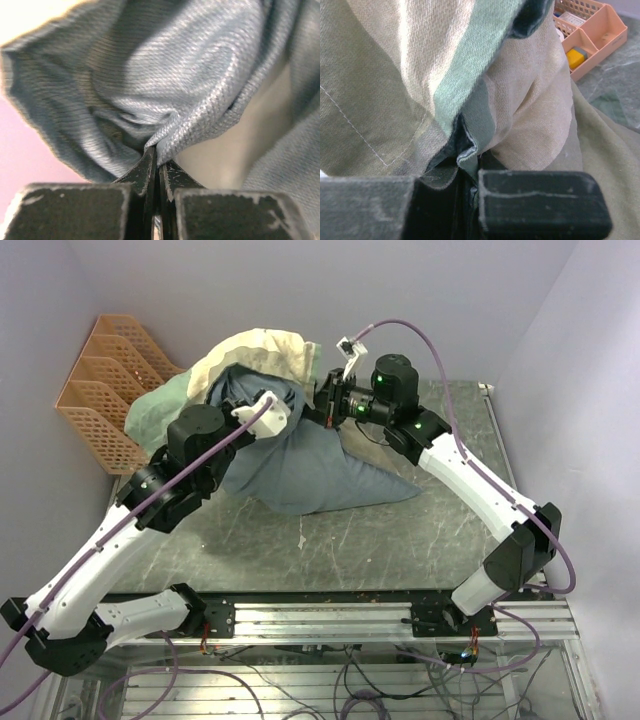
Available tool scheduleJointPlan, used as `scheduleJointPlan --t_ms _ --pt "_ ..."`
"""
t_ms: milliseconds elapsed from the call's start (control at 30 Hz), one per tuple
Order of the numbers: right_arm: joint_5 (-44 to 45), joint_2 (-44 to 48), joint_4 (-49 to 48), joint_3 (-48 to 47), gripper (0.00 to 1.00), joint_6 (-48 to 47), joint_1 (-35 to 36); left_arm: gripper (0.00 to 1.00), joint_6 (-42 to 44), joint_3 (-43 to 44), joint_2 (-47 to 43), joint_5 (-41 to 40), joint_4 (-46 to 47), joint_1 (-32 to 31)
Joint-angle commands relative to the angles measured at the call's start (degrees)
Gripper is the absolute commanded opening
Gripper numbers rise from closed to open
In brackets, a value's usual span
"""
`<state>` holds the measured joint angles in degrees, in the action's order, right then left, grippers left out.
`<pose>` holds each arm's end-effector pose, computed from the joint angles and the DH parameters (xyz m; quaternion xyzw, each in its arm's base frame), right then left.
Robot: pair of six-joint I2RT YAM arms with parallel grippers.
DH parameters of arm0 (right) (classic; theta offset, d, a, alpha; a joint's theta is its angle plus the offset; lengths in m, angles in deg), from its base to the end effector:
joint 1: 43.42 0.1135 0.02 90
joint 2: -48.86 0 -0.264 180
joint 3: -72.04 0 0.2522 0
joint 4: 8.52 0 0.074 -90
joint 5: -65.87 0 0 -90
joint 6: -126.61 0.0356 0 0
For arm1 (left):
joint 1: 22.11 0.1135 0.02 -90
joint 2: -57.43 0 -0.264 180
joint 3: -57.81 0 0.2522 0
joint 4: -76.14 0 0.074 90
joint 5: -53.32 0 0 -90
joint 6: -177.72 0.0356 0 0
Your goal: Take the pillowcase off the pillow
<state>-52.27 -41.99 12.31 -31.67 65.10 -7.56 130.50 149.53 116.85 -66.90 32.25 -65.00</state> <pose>0.2934 0.2328 0.4190 -0.2063 0.7201 0.4942 0.4411 0.1598 -0.1240 0.4545 0.3878 0.6606 0.2014 0.6104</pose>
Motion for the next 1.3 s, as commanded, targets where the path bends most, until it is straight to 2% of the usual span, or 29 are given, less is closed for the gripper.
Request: scheduleJointPlan --t_ms 0,200,267,400,433,500,533,567,633,700,767,833,933,1033,1133,1267 --pt "0.9 1.7 -0.8 2.2 0.0 -0.4 0.0 0.07 0.5 5.2 0.4 -4.3 8.1 0.3" --pt "3.4 0.0 -1.2 4.8 0.0 -3.8 5.5 0.07 2.3 14.0 3.5 -6.9 20.0 0.4" --pt "0.1 0.0 -2.5 6.2 0.0 -4.6 6.5 0.07 4.1 17.4 5.7 -8.3 23.0 0.5" --pt "-7.5 1.4 -5.2 9.2 0.01 -4.8 4.2 0.07 6.7 17.6 7.7 -9.6 26.5 2.3" --pt "-8.0 2.6 -6.0 10.2 0.08 -4.6 3.1 0.07 5.5 17.9 8.1 -9.6 25.3 3.1" --pt "-4.0 5.5 -4.5 11.4 0.38 -7.9 2.0 0.07 1.7 19.6 8.9 -8.5 20.8 4.2" --pt "1.1 8.2 -3.3 12.0 0.53 -10.4 2.1 0.07 0.0 20.3 9.2 -7.9 18.9 4.4" --pt "6.0 10.7 -3.5 13.1 0.59 -12.0 2.2 0.07 -1.5 21.0 9.2 -6.6 17.1 4.4" --pt "14.2 16.7 -6.9 17.3 0.64 -13.1 2.4 0.07 -4.4 23.3 9.5 -3.4 12.0 4.4" --pt "19.1 22.7 -11.5 21.6 0.73 -13.5 3.0 0.07 -7.2 26.1 10.4 -1.9 7.3 4.3" --pt "23.3 27.0 -13.8 23.4 0.73 -14.0 5.2 0.07 -9.6 28.4 11.2 -0.6 4.5 4.4" --pt "25.6 29.1 -16.2 23.8 0.73 -16.5 11.1 0.07 -11.1 30.5 11.6 0.9 2.0 4.3" --pt "29.0 26.7 -15.2 19.1 0.72 -23.3 22.8 0.07 -13.0 33.1 12.7 3.1 -1.6 4.2" --pt "27.0 22.6 -16.0 14.6 0.71 -26.5 30.4 0.07 -13.7 34.3 12.9 3.6 -3.4 4.0" --pt "25.5 15.3 -13.6 7.5 0.72 -28.4 34.3 0.07 -13.9 34.4 12.6 4.1 -4.7 4.0" --pt "29.4 4.9 -8.8 -0.5 0.74 -31.5 34.3 0.07 -14.7 34.9 12.2 3.8 -6.3 4.0"
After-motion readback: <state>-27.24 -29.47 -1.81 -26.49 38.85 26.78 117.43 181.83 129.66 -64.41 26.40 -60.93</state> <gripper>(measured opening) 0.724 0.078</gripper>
